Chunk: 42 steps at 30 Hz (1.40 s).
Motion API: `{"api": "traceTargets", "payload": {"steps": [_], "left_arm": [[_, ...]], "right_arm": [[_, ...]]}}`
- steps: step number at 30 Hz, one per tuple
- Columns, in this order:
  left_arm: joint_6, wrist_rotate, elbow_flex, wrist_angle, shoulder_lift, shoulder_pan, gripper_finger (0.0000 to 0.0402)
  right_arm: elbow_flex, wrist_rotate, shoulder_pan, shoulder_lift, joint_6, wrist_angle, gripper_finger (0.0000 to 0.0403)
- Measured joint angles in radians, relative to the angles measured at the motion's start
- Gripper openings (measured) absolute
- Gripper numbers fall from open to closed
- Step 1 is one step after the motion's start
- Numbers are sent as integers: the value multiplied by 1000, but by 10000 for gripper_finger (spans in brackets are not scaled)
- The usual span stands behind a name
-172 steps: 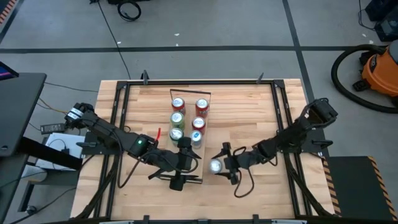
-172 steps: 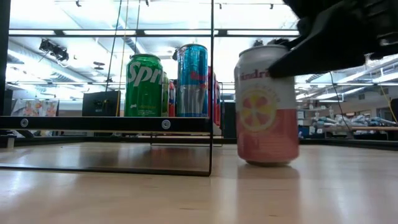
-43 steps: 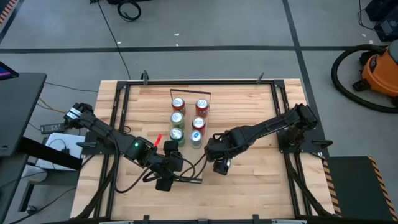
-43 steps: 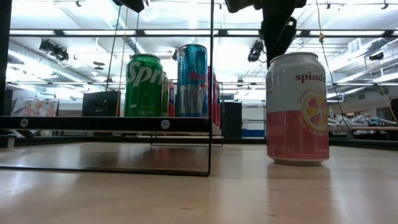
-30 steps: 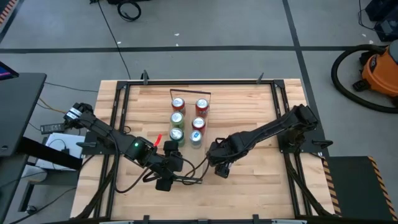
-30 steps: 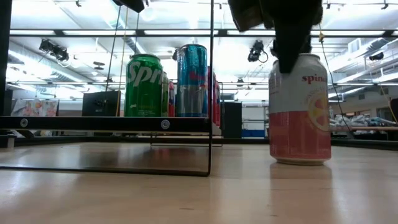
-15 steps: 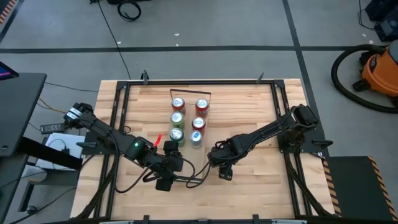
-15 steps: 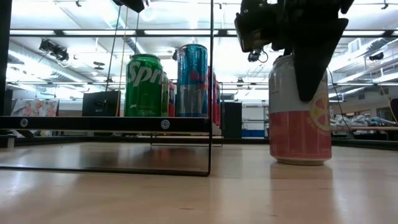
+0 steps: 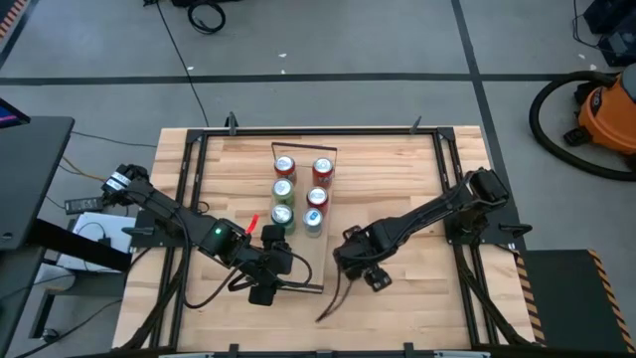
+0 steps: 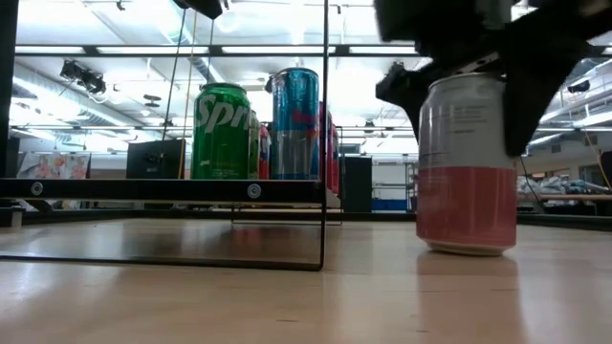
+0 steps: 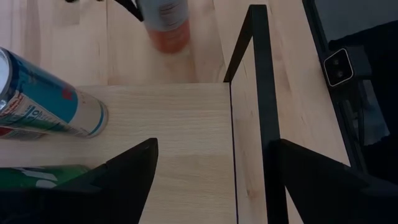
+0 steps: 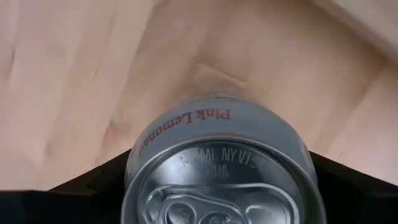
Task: Place canned beverage on shelf
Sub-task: Put the orange white soda can on the shelf
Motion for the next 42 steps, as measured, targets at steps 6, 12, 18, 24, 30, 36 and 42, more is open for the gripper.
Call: {"api": "traceTargets", "payload": {"steps": [6,12,18,24,30,36,42], "left_arm": [[0,0,0,0,0,0,334],[0,0,0,0,0,0,334],[0,0,0,2,0,0,334],[0,0,0,3,1,0,334],[-3,0,0,4,1,0,334],[-4,-1,0,4,1,0,334],[-4,0,0,4,1,0,334]], "right_arm": [[0,26,22,0,-226,7,337],[-1,53,21,1,-105,48,361],[14,38,23,1,-79,32,393],[108,57,22,1,-20,-64,394],[163,75,22,0,105,-178,399],[153,65,23,0,279,-267,400],[92,116,55,-28,398,-297,400]]}}
